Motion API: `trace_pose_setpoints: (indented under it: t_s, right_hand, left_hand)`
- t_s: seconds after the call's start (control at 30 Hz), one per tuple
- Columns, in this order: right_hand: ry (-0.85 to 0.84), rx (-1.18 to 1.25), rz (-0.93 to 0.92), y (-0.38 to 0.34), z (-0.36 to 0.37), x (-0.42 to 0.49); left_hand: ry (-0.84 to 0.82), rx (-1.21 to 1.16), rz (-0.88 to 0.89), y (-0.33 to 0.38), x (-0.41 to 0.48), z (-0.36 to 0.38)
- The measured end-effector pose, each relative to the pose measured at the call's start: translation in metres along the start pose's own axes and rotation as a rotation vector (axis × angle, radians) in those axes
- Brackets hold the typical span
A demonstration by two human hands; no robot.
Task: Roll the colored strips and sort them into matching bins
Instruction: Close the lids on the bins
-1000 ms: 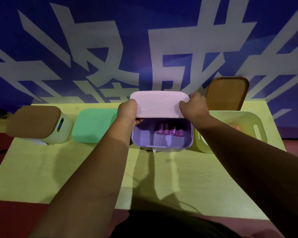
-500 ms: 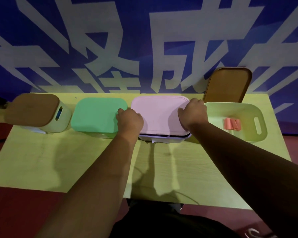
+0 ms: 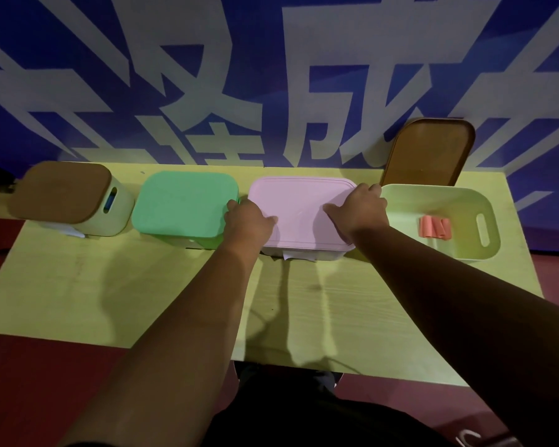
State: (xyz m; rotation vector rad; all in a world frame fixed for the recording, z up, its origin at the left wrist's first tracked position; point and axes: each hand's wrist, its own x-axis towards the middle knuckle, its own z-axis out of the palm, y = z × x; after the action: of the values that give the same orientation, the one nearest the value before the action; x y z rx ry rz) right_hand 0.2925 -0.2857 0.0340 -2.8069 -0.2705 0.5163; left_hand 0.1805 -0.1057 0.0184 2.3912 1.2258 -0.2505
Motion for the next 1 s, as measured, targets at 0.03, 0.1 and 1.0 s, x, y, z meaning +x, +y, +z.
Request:
trace_pose_setpoints:
  t_s: [0.03,0.1,1.0]
  right_hand:
    - [-0.002,-0.016,-0.009,0.0,0.001,-0.001]
    - [-0.018,-0.011,-0.019,0.0,0.003,-0.003]
    - [0.012,-0.011,-0.002,0.0,-0.009,-0.015]
  left_hand:
    - [-0.029,-0.006,0.001,0.0,0.0,0.001]
    - [-0.089,0.027,0.011,0.001,-0.002,0.0]
    - [-0.128,0.217,0.178,0.027,-0.025,0.001]
